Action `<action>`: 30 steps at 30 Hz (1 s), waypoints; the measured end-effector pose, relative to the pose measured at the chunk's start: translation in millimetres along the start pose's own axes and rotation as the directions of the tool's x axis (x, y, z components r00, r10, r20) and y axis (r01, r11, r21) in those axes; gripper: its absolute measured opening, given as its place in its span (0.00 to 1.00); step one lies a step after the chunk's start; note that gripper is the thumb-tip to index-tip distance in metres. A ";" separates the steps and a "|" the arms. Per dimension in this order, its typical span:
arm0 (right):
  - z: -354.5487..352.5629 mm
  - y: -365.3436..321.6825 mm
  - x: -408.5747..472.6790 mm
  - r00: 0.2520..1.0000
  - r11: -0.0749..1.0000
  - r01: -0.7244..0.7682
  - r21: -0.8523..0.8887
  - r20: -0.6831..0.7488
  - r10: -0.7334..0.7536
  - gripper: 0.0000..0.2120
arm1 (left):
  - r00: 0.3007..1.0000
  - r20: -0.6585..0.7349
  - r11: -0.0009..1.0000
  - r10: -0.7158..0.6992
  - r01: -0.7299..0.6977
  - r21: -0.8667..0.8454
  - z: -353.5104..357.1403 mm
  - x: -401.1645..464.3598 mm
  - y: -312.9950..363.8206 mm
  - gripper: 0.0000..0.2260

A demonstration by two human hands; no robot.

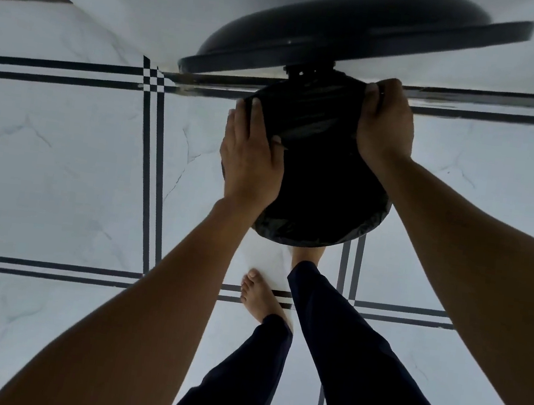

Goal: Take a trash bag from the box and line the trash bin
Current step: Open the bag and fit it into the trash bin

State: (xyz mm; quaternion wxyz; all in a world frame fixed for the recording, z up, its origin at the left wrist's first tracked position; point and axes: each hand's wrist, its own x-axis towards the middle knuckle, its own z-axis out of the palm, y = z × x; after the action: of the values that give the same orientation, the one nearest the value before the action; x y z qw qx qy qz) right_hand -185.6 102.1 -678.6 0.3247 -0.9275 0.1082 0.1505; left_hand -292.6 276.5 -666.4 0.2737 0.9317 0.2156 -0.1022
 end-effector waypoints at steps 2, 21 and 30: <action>-0.2 0.9 3.9 0.999 1.000 -0.001 -0.022 0.039 0.002 0.17 | 0.998 0.056 0.993 -0.034 0.040 -0.110 -5.3 18.6 -3.0 0.27; 3.9 -15.0 24.8 0.990 0.992 0.048 -0.116 0.137 -0.032 0.19 | 0.878 0.173 0.617 -0.446 0.442 -0.651 -22.1 47.5 -43.8 0.13; -4.1 1.2 32.1 0.982 0.986 0.045 -0.162 0.188 -0.014 0.23 | 0.833 0.266 0.648 -0.485 0.547 -0.531 -21.9 34.4 -71.5 0.17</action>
State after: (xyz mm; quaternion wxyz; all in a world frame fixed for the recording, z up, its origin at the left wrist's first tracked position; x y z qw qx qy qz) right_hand -155.2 95.3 -687.4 0.2572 -0.9347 0.0505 0.2402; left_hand -293.2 354.7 -692.2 0.5171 0.6935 0.4786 -0.1504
